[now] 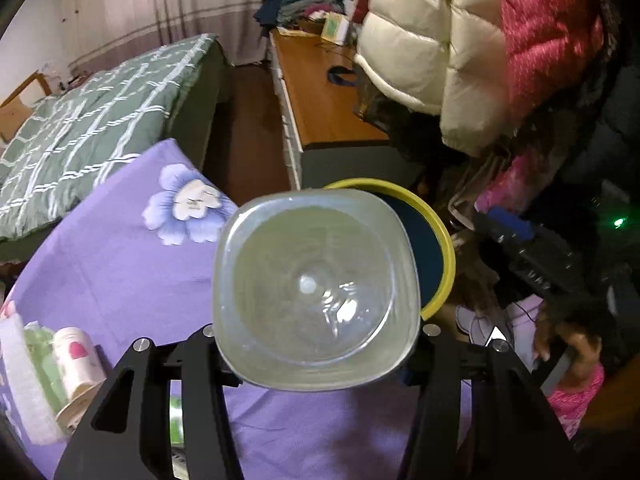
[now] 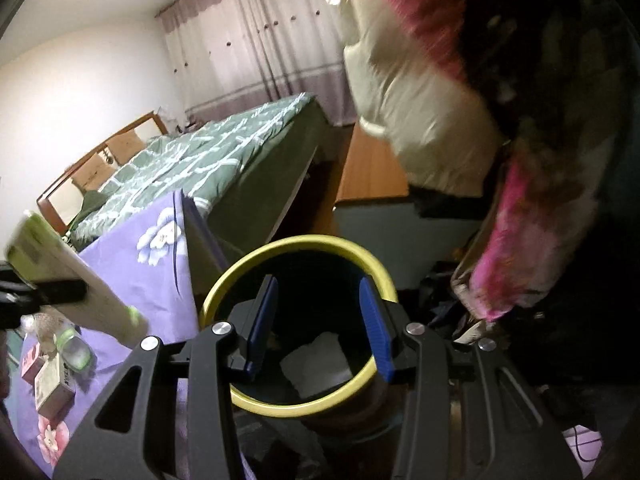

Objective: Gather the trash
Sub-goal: 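Carry the bottle over the yellow-rimmed bin and open the left tool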

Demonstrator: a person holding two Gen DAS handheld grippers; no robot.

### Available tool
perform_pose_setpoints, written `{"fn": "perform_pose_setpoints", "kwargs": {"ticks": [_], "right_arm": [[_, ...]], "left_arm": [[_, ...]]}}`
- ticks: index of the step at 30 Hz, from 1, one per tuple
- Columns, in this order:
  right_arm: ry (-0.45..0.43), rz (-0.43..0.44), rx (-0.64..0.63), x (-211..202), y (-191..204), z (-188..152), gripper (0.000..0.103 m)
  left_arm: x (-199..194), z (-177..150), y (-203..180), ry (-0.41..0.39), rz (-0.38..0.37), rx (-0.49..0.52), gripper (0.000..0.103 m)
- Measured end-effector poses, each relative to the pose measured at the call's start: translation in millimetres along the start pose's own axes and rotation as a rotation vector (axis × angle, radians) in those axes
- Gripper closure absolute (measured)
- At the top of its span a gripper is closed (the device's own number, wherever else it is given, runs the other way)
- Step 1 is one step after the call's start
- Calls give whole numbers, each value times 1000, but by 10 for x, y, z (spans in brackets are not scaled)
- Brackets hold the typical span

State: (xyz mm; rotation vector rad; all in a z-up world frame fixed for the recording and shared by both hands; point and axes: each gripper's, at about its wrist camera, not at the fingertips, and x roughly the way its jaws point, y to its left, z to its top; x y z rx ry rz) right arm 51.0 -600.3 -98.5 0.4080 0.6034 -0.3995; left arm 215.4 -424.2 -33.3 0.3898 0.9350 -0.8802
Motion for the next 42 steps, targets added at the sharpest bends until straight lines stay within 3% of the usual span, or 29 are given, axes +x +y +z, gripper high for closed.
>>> {"fn": "perform_pose_setpoints", "kwargs": {"ticks": [14, 25, 34, 41, 42], "right_arm": [[-13, 3, -23, -116, 34, -18, 62], [5, 20, -33, -14, 97, -26, 62], [-20, -20, -26, -229, -38, -35, 62], [-22, -47, -10, -310, -154, -45, 62], [-21, -49, -10, -315, -163, -45, 62]], "left_arm": [[-40, 174, -154, -31, -16, 46, 51], [-196, 11, -38, 5, 17, 47, 51], [278, 312, -360, 48, -39, 99, 51], [893, 537, -642, 120, -53, 129, 51], [959, 565, -656, 124, -55, 129, 46]]}}
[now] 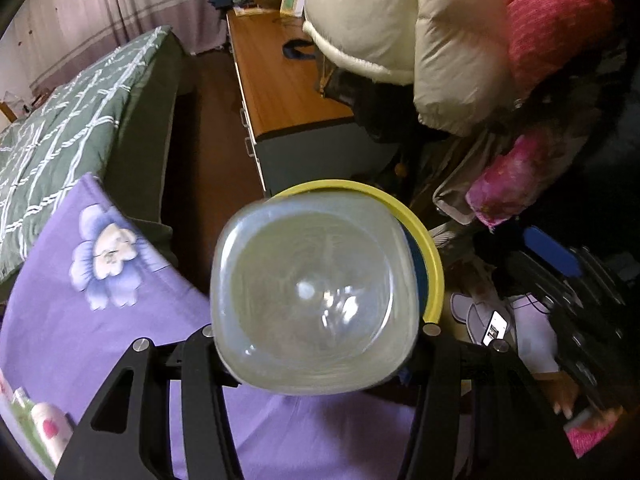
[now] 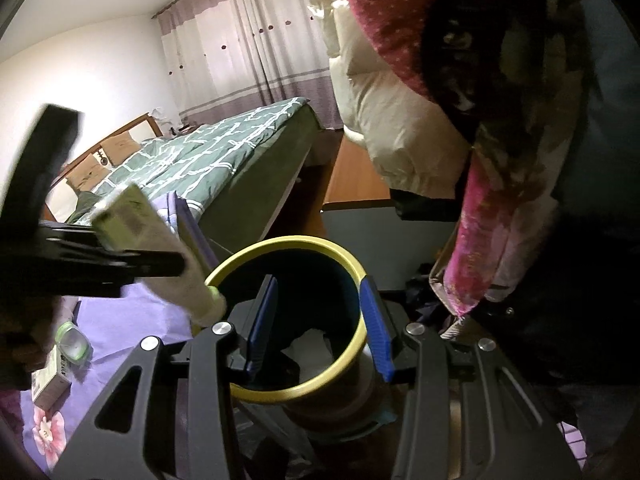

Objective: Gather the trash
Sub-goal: 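Carry the bottle over the yellow-rimmed bin and open the left tool, then grasp the yogurt cup with the right tool and lift it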

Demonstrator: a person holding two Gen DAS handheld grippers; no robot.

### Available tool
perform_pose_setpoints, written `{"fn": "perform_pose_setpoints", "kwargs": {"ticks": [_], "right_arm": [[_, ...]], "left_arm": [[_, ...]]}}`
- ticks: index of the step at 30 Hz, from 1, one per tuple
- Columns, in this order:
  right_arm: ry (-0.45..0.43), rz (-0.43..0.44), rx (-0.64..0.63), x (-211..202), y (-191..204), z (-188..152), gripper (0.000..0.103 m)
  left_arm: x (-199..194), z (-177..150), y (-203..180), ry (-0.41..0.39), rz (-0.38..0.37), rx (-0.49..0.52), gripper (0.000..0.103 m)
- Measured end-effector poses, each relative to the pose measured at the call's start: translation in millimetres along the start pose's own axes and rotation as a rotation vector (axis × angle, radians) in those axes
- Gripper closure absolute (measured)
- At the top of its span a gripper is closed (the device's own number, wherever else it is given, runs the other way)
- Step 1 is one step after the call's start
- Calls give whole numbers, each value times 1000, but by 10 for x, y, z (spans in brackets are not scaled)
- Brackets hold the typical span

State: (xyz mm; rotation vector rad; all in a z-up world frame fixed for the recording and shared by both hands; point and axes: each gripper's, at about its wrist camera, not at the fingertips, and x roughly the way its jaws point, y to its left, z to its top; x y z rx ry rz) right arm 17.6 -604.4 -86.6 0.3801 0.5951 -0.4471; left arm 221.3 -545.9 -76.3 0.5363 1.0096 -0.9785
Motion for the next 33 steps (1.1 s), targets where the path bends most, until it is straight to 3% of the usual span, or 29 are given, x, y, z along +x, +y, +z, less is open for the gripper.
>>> {"fn": "perform_pose_setpoints", "kwargs": {"ticks": [1, 3, 8, 13, 19, 23, 26, 29, 33], "right_arm": [[0, -2, 0, -8, -6, 1, 62], [1, -6, -2, -22, -3, 3, 62], [2, 7, -18, -29, 62, 5, 62], [18, 63, -57, 30, 307, -30, 62], [54, 177, -142, 83, 877, -146, 62], [89, 268, -220, 91, 1411, -248, 62], [117, 331, -290, 103, 1828, -334, 62], [135, 372, -342, 104, 2194, -383, 62], [144, 429, -383, 101, 2630, -404, 62]], "left_arm": [[60, 30, -4, 3, 3, 0, 27], [150, 78, 13, -14, 25, -11, 15], [-32, -51, 169, -33, 16, -72, 15], [-807, -509, 415, -157, 96, -126, 13], [-1853, -1473, 972, -323, 238, -306, 7], [-2435, -2309, 1317, -414, 428, -441, 5], [-2683, -2823, 1478, -439, 515, -509, 5], [-2834, -3368, 1663, -448, 558, -601, 5], [-2881, -3906, 1868, -449, 548, -707, 5]]}}
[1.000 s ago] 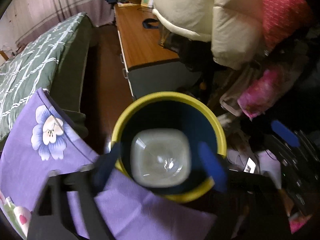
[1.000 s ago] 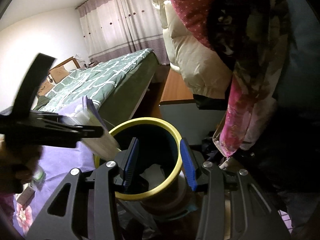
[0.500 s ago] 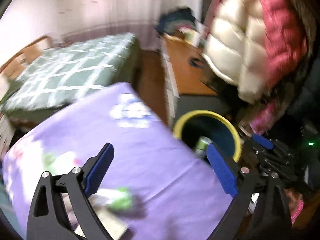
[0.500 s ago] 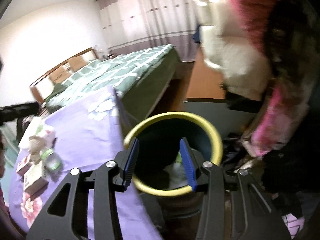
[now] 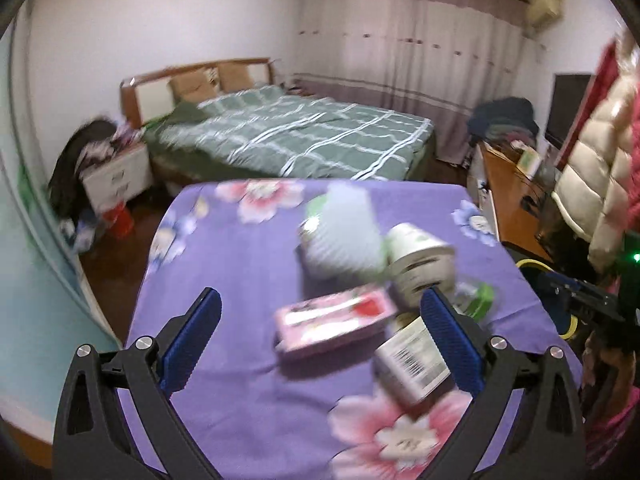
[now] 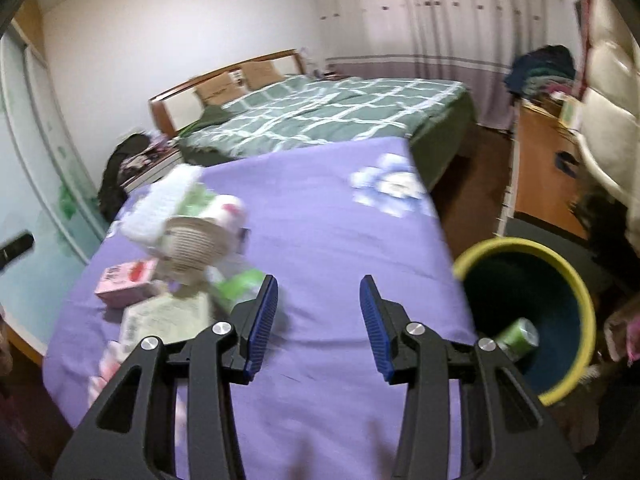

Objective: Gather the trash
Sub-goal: 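Grasp the yogurt cup with the right tool and lift it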

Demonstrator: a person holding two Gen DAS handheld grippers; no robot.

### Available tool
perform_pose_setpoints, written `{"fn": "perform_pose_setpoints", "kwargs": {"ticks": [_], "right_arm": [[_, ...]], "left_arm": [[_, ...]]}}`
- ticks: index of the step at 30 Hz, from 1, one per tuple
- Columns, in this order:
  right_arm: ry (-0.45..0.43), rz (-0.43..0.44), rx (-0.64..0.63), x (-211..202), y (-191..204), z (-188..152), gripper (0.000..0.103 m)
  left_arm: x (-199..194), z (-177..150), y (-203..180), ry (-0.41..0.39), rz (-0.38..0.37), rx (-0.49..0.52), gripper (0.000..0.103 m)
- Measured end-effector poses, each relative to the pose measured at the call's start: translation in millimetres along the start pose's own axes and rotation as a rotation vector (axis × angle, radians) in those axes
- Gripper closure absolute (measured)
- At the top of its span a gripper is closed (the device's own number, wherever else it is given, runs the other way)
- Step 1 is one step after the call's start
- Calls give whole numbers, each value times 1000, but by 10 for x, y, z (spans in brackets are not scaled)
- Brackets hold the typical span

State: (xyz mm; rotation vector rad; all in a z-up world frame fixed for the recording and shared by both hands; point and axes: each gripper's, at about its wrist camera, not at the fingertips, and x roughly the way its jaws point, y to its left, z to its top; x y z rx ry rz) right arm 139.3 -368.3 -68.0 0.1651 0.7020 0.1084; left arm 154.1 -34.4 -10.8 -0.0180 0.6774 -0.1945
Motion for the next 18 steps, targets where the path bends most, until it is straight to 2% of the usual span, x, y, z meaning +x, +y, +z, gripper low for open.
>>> {"fn": "perform_pose_setpoints", "kwargs": {"ticks": [2, 8, 18], "right_arm": [[12, 33, -28, 121, 240, 78, 59], [65, 101, -86, 526, 828, 208, 51], [133, 15, -100, 1063, 1176, 234, 35]], "left_arm": [[24, -124, 199, 10, 9, -46, 5], [60, -306, 549, 10, 18, -86, 5], [204, -337, 696, 25, -17, -103, 5]]}}
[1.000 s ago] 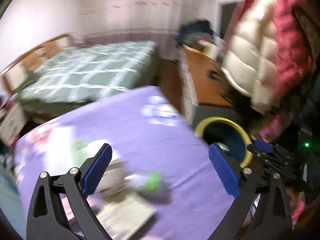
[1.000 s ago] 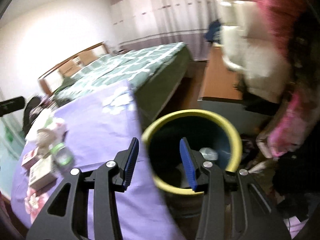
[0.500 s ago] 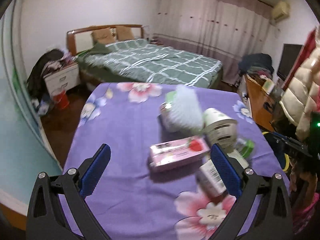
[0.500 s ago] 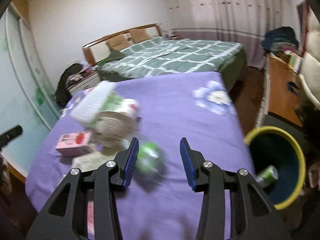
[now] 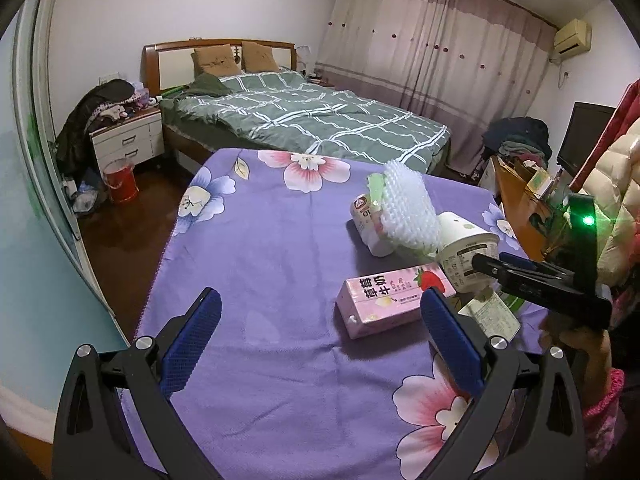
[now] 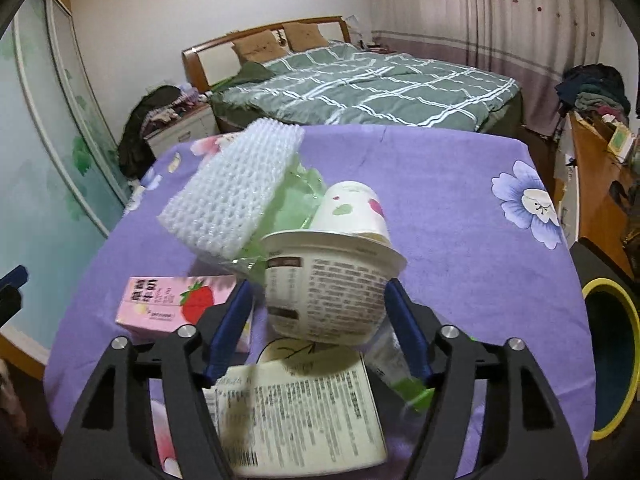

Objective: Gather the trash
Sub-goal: 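Grasp the yogurt cup with the right tool and lift it, then move the yogurt cup over the bin and open the right tool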

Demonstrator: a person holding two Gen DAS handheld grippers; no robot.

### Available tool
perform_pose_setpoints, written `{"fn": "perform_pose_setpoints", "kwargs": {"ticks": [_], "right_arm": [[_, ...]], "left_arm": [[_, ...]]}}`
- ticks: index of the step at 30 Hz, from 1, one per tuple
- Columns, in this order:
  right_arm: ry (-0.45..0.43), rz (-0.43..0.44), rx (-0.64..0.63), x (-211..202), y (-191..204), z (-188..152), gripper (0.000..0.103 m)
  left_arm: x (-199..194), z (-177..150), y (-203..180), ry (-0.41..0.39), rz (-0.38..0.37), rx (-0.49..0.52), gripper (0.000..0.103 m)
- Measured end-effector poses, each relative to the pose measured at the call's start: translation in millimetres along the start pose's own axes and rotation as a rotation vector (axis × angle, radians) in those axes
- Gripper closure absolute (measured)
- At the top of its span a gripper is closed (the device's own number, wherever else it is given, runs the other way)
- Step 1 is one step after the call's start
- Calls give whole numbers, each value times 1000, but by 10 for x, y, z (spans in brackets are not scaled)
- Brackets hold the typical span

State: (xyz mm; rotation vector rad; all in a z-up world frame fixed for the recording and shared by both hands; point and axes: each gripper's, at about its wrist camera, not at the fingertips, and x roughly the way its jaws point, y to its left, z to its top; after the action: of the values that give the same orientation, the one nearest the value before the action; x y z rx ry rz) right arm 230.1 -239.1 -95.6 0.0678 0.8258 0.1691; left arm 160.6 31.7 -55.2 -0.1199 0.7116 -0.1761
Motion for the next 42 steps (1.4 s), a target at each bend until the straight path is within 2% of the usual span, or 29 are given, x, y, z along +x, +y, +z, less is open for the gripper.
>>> {"fn": "perform_pose_setpoints", "kwargs": {"ticks": [2, 5, 10, 20, 30, 34, 42], "right_arm": [[9, -23, -7, 71, 19, 7, 32], [22, -43, -13, 178, 25, 5, 31], [-15, -45, 2, 125, -32, 18, 32], [-72, 20, 10, -341, -73, -26, 33], [-126, 81, 53, -856, -232, -118, 32], [-175, 37, 85, -1111, -475, -174, 32], [-216, -194, 239, -1346, -1569, -342, 32]], "left_arm": [[29, -12, 3, 6, -9, -3, 5], [81, -22, 13, 15, -20, -7, 5], [90, -46, 1, 23, -26, -5, 5], [67, -43, -106, 22, -37, 19, 5], [72, -42, -348, 28, -80, 62, 5], [76, -22, -455, 27, -96, 73, 5], [155, 4, -787, 30, -127, 107, 5]]}}
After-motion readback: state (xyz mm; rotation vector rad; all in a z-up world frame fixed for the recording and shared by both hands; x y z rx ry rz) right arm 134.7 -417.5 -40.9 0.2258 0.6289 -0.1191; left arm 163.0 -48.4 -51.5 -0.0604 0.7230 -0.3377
